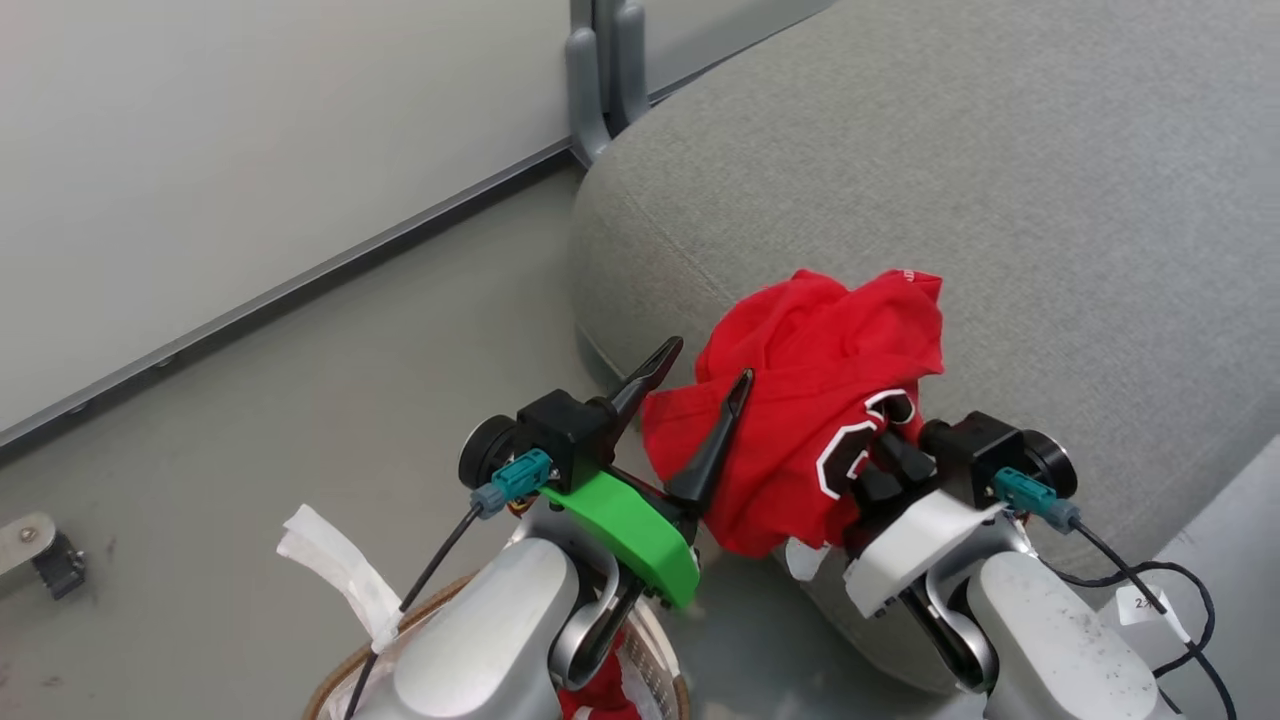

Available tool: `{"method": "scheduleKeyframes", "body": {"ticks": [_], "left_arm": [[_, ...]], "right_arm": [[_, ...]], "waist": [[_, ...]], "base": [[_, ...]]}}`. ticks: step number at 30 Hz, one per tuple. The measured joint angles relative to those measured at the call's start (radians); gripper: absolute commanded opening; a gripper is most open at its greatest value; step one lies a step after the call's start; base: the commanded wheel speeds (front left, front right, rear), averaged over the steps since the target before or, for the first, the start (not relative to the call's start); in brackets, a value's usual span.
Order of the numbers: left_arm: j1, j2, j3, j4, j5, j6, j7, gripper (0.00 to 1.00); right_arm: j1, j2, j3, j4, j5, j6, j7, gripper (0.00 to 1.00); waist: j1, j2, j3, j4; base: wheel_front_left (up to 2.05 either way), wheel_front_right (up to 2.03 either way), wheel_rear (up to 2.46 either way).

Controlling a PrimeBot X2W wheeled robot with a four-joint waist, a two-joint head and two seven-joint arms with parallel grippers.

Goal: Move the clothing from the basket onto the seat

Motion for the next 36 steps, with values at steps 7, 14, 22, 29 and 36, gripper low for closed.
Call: {"method": "scheduleKeyframes", "body": {"ticks": [7, 14, 22, 29, 36], "left_arm": [[-0.014, 0.0, -0.019, 0.013, 0.0, -0.007, 0.0, 1.0], [-0.042, 0.0, -0.017, 0.025, 0.032, -0.009, 0.0, 1.0], [-0.133, 0.002, -0.031, 0.05, 0.08, -0.013, 0.0, 1.0], [-0.217, 0.015, -0.045, 0.049, 0.108, -0.013, 0.0, 1.0], [-0.289, 0.029, -0.063, 0.038, 0.122, -0.013, 0.0, 1.0]], "right_arm": [[0.02, -0.002, -0.054, -0.026, -0.007, 0.0, 0.0, 0.0], [-0.063, -0.032, -0.116, -0.023, -0.016, 0.0, 0.0, 0.0], [-0.285, -0.139, -0.258, 0.013, -0.038, 0.0, 0.0, 0.0], [-0.466, -0.234, -0.346, 0.096, -0.045, 0.0, 0.0, 0.0], [-0.595, -0.286, -0.424, 0.208, -0.059, 0.0, 0.0, 0.0]], "waist": [[0.0, 0.0, 0.035, -0.047], [0.0, 0.0, 0.098, -0.053], [0.0, 0.0, 0.225, -0.011], [0.0, 0.0, 0.343, 0.038], [0.0001, 0.0, 0.466, 0.092]], "base": [[0.0, 0.0, 0.0], [0.0, 0.0, 0.0], [0.0, 0.0, 0.0], [0.0, 0.0, 0.0], [0.0, 0.0, 0.0]]}}
